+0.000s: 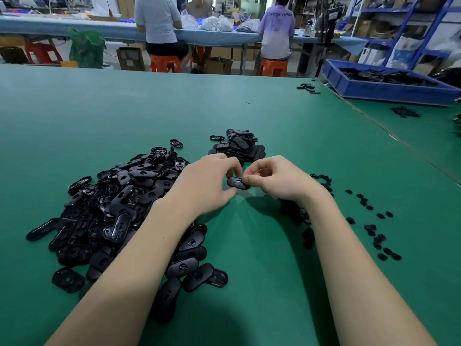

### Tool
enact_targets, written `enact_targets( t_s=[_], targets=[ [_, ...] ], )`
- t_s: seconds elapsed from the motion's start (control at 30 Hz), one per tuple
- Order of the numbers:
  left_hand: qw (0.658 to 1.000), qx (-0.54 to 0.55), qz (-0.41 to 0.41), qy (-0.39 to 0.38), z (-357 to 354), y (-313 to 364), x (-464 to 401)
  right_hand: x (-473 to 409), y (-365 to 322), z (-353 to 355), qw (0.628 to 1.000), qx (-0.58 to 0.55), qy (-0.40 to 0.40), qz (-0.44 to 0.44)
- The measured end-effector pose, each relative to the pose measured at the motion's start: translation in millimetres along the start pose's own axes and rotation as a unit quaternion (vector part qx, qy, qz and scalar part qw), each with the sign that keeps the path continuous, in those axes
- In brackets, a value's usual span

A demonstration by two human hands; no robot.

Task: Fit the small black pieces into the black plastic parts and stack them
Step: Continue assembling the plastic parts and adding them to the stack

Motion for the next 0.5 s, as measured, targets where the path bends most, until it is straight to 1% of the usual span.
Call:
enact_targets(
  t_s=[0.07,0.13,0.17,0.23,0.3,0.4,0.5],
  targets=[
    [1.0,-0.027,0.003,0.004,-1.7,0.3,0.3,1.3,-1.3,2.1,1.0,0.023,-0.005,-0.007],
    [0.999,-0.037,0.014,0.007,-2.3,-0.7,1.1,2.3,1.1,12.1,0.997,0.067,0.012,-0.023],
    [0.999,-0.039,0.02,0.009,-2.2,-1.5,1.4,2.3,3.8,20.3,0.993,0.104,0.036,-0.038],
    [0.999,-0.041,0.03,0.01,-1.7,-3.0,1.8,4.9,10.1,37.2,0.973,0.196,0.093,-0.082],
    [0.998,-0.042,0.035,0.008,-1.5,-3.5,2.0,8.6,16.5,48.9,0.951,0.251,0.135,-0.124],
    [0.998,-0.043,0.04,0.001,-2.7,-4.1,2.1,12.7,25.1,54.4,0.94,0.259,0.149,-0.162],
    [0.998,-0.042,0.044,-0.002,-3.4,-5.0,2.5,14.6,27.3,54.1,0.942,0.254,0.141,-0.168]
  ],
)
Point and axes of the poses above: each hand's wrist, its own x-axis away from the middle knuckle, its own z-axis out of the back of the hand, y = z × x, the point moved 6 cm from there along -x, towards the middle knuckle, and after that the axes turned 6 degrees about -z, right-handed, at the moved point
